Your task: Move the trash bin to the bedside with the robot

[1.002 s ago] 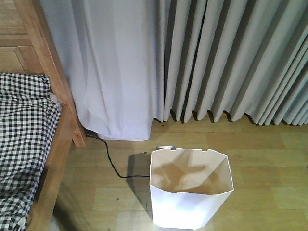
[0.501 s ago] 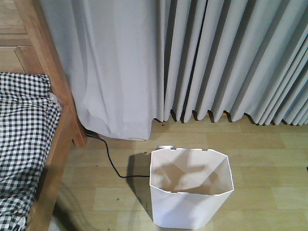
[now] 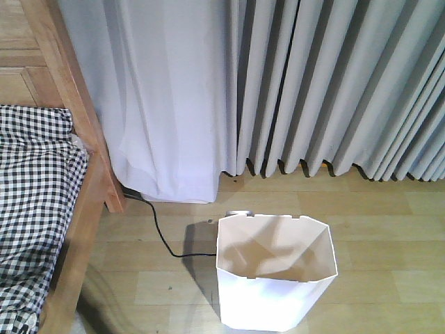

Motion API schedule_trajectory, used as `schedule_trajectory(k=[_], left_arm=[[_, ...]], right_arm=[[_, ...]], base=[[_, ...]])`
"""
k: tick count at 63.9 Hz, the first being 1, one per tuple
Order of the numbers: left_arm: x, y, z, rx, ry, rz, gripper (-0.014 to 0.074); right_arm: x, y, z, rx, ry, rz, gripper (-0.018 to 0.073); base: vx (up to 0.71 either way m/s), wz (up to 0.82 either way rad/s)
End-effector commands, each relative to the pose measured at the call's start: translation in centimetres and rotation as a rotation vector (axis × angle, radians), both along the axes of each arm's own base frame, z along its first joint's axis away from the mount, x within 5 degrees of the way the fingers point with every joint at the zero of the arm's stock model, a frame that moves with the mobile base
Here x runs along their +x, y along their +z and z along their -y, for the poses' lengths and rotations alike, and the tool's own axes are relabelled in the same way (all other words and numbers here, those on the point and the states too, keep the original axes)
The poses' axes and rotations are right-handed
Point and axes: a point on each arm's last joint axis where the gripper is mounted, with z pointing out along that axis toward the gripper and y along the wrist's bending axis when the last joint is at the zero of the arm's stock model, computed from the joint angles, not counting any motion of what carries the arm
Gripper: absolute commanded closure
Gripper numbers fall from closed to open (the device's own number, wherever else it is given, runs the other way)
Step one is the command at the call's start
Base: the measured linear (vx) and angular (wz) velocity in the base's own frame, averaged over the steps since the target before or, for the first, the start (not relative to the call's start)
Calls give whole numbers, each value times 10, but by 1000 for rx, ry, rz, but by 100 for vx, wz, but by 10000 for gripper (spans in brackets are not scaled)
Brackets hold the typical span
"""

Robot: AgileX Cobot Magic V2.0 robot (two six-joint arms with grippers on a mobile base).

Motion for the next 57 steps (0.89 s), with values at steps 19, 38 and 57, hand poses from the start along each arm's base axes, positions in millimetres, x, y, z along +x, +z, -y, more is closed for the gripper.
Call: schedule_trajectory(k=[19, 38, 57], left_arm=[[-1, 15, 0, -8, -3, 101, 603], [-1, 15, 0, -8, -3, 101, 603], [-1, 15, 0, -8, -3, 101, 603]], right_arm=[[-8, -39, 4, 45, -64, 76, 568], [-7, -47, -4, 62, 86, 37, 568], [-7, -47, -4, 110, 84, 42, 568]], base=[[0, 0], [0, 0], [0, 0]])
